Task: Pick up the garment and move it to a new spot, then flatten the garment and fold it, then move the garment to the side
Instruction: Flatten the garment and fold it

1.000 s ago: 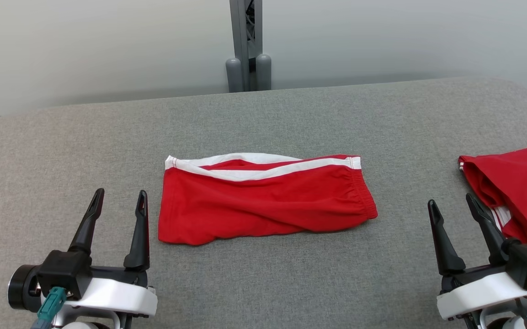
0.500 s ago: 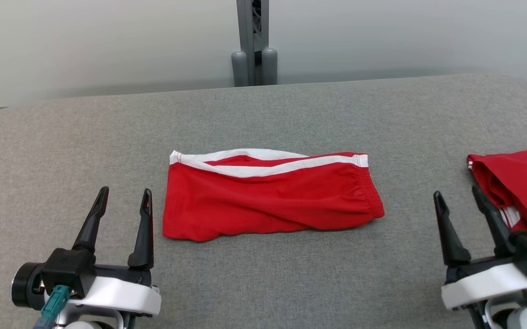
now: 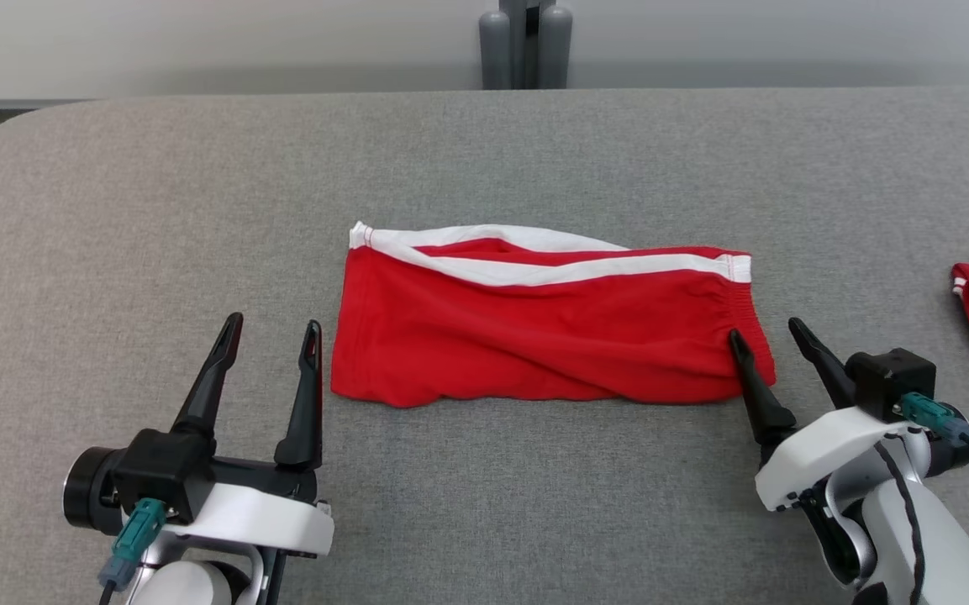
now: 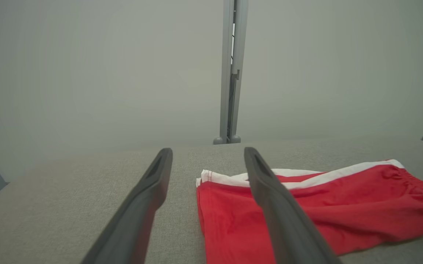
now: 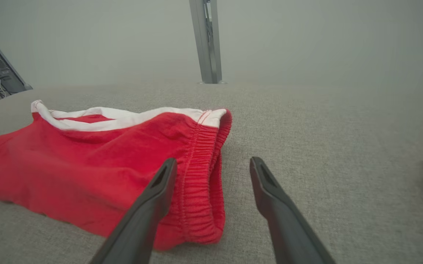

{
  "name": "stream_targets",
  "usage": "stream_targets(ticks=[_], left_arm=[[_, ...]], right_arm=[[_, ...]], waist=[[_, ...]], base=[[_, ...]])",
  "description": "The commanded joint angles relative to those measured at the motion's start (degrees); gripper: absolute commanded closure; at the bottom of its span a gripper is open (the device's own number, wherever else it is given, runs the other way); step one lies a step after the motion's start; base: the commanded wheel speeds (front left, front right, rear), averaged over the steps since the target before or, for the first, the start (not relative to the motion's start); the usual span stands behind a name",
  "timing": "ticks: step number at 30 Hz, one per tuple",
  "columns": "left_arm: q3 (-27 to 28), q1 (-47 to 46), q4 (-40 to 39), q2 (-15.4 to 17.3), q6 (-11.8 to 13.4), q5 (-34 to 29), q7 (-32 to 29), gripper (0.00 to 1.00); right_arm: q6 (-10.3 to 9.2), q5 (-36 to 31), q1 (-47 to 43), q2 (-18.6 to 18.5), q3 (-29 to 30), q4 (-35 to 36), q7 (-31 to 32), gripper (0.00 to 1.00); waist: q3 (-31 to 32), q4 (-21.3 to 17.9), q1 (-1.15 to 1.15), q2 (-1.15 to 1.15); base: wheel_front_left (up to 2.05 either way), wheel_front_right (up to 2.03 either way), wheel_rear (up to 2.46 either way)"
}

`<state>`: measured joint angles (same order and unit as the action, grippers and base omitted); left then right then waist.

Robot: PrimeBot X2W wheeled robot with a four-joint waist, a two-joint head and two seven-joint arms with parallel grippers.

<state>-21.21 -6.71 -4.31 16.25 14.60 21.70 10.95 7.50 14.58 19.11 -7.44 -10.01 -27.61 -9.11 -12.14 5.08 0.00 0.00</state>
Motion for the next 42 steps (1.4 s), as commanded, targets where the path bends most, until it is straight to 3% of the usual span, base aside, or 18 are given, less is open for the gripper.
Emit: stream_targets(ticks=[1,9,10,11,12,18,27,32,42], left_arm=[[0.0,-1.3,0.4,-0.1,-0.4,-0.1,0.4,0.00],[-0.8,-4.1,3.5,-1.3,-1.6,0.2,1.6,0.00],[-0.9,-4.4,3.9,-1.4,-1.8,0.2,1.7,0.00],[-1.0,-4.8,4.2,-1.4,-2.0,0.3,1.8,0.00],[-1.0,-5.0,4.5,-1.5,-2.1,0.4,1.9,0.00],[-0.8,-5.7,5.7,-1.4,-2.5,0.7,2.5,0.00],[-0.3,-5.8,5.9,-0.6,-2.6,1.0,2.7,0.00],[-0.3,-6.0,6.2,-0.4,-2.7,0.9,2.8,0.00],[-1.1,-6.6,6.8,0.0,-2.9,0.9,2.4,0.00]], right_arm=[[-0.02,0.8,1.4,-0.4,-0.6,-1.6,-0.5,0.00],[-0.02,6.3,7.5,0.7,-4.8,-15.4,-0.4,0.00],[-0.02,7.4,7.9,1.0,-5.1,-16.1,-0.9,0.46],[-0.01,8.4,8.1,1.2,-5.9,-16.9,-0.9,0.67],[-0.01,9.4,8.4,1.3,-6.9,-17.4,-0.9,1.00],[-0.04,13.9,8.3,-0.9,-8.0,-16.7,-4.0,1.00],[-0.03,16.5,5.5,-5.8,-3.6,-13.7,-5.7,1.00],[-0.02,18.4,6.2,-4.2,-5.2,-11.0,-4.8,1.00],[-0.01,22.2,8.3,-0.4,-15.5,5.0,0.5,1.00]], waist=[[-1.4,1.1,0.00,0.00],[-3.5,1.9,0.00,0.00],[-3.7,1.7,0.00,0.00],[-3.8,1.6,0.00,0.00],[-3.9,1.4,0.00,0.00],[-3.7,-0.4,0.00,0.00],[-4.0,-3.0,0.00,0.00],[-3.7,-3.7,0.00,0.00],[-3.2,-3.3,0.00,0.00]], base=[[0.00,0.00,0.00],[0.00,0.00,0.00],[0.00,0.00,0.00],[0.00,0.00,0.00],[0.00,0.00,0.00],[0.00,0.00,0.00],[0.00,0.00,0.00],[0.00,0.00,0.00],[0.00,0.00,0.00]])
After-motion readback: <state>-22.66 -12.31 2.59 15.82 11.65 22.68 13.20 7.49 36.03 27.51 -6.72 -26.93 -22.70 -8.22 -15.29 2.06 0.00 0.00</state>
